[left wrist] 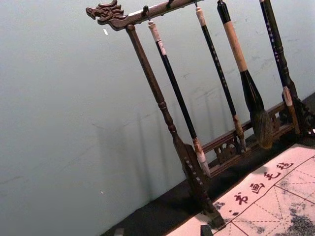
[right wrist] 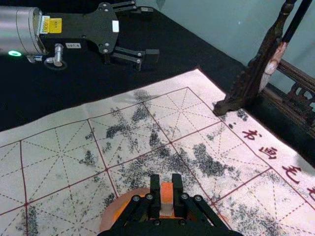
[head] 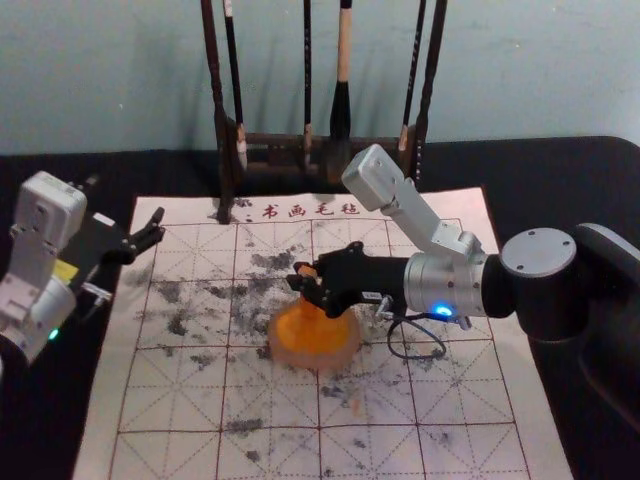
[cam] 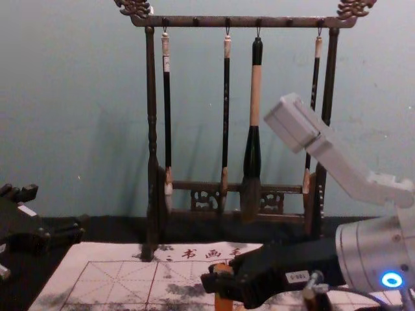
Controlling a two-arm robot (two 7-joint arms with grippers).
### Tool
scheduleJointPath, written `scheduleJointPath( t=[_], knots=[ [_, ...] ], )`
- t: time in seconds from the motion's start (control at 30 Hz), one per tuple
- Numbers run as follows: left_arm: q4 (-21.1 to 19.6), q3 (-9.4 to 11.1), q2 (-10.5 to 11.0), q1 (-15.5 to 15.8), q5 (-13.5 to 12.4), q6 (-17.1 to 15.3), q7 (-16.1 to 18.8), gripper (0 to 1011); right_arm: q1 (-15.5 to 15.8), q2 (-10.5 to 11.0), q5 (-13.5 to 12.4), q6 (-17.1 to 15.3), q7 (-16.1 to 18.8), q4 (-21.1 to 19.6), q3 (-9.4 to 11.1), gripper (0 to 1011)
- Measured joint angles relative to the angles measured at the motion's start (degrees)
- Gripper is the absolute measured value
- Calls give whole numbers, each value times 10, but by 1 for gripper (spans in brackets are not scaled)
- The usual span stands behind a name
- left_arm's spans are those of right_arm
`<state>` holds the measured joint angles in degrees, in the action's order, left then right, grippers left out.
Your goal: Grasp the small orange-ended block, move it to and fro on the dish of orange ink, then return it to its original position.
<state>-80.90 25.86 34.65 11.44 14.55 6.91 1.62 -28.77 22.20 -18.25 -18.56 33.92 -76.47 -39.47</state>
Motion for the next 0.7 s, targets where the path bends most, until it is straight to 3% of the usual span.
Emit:
scheduleJointPath(
  t=[0.7],
  knots=[
    [0,0,0,0,0,0,0,1001,6,6,7,-1,1,-7,2,130]
  ],
)
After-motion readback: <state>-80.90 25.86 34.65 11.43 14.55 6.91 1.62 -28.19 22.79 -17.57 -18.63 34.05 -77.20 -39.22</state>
